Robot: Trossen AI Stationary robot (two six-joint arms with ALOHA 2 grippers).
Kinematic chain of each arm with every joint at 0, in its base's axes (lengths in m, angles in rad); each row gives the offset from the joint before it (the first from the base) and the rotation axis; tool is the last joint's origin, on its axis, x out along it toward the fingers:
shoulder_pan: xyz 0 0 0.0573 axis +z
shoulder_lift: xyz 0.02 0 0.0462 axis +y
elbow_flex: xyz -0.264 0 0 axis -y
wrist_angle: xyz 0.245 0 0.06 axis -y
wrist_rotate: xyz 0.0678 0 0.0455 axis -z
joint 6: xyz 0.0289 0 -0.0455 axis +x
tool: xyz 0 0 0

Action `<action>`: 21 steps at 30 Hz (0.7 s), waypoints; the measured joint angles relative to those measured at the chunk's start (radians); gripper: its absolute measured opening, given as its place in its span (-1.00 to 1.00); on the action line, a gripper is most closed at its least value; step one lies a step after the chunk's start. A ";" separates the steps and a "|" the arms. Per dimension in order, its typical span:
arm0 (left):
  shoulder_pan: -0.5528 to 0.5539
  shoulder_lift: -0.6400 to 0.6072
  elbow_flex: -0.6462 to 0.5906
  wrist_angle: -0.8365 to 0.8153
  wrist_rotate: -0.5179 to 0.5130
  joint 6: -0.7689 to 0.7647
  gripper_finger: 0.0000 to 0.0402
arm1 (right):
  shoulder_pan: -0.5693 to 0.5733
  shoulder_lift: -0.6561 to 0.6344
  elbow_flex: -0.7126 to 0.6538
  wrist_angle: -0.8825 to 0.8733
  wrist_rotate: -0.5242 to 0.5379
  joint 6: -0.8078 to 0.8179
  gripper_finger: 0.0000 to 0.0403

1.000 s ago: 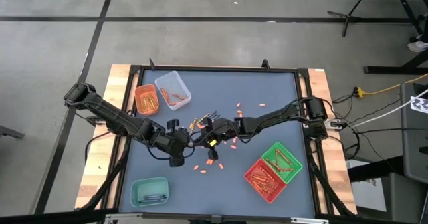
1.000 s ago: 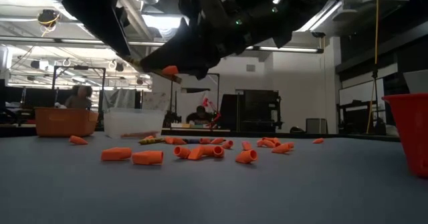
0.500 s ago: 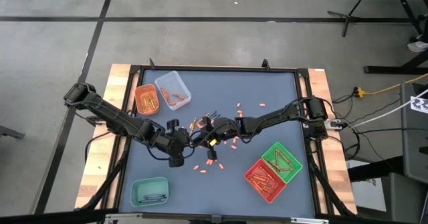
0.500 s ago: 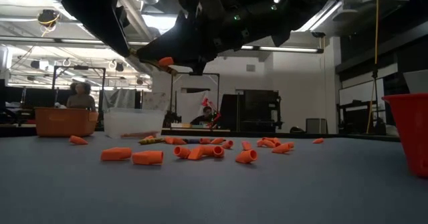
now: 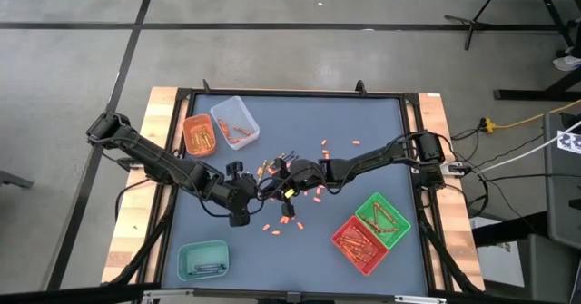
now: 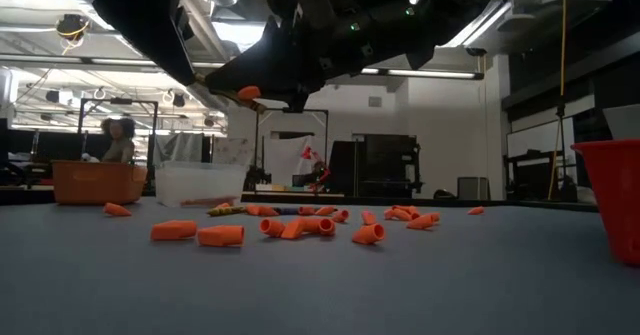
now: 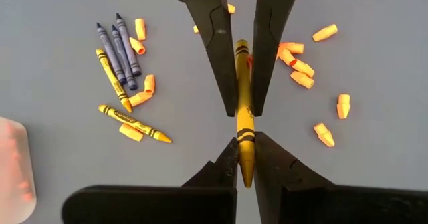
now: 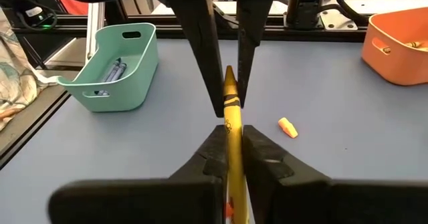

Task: Sort crayons
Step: Put the yellow crayon into the orange bin

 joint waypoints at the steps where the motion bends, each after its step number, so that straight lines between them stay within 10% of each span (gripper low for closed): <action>1: 0.000 0.000 0.000 0.000 -0.001 0.000 -0.95 | 0.000 0.000 0.000 -0.001 0.000 0.001 -0.82; 10: 0.034 0.000 0.000 -0.059 0.015 0.000 -0.94 | 0.000 -0.001 0.001 -0.096 0.023 0.002 -0.38; 21: 0.146 0.000 0.000 -0.286 -0.059 -0.036 -0.94 | 0.001 -0.002 0.001 -0.354 0.122 0.003 -0.31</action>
